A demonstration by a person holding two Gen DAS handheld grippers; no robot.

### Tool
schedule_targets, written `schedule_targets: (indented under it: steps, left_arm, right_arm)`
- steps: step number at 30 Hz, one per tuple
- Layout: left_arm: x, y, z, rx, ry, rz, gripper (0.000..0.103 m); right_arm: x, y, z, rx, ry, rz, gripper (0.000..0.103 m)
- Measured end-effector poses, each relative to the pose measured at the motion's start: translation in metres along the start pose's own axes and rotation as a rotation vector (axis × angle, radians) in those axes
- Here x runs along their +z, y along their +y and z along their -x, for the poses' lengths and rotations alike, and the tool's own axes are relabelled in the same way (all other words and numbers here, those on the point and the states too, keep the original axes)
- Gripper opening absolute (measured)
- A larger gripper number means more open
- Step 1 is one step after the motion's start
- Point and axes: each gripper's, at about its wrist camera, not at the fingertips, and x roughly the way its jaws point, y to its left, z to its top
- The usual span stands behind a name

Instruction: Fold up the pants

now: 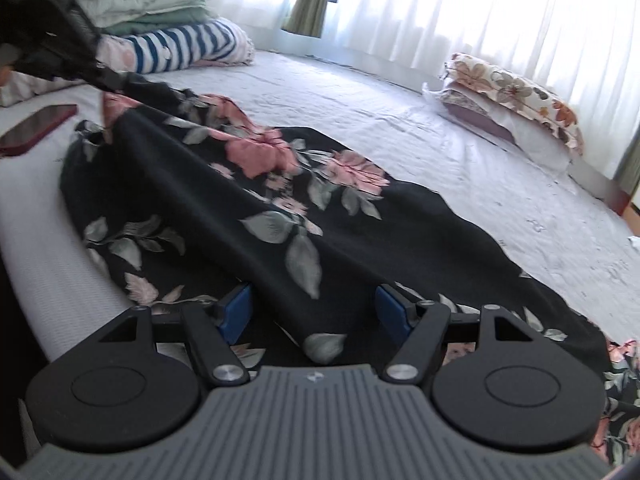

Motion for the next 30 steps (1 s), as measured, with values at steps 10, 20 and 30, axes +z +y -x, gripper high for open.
schedule_targets:
  steps: [10, 20, 30]
  left_arm:
    - [0.015, 0.028, 0.015, 0.01, -0.022, 0.069, 0.001]
    - [0.015, 0.02, 0.006, 0.077, -0.011, 0.014, 0.002]
    - [-0.016, 0.017, -0.021, 0.186, 0.067, -0.053, 0.005]
  right_arm:
    - [-0.009, -0.013, -0.004, -0.031, 0.034, 0.013, 0.079]
    - [-0.049, -0.066, 0.004, -0.375, 0.11, -0.102, 0.041]
    - [-0.084, -0.083, 0.044, -0.39, 0.177, -0.14, 0.002]
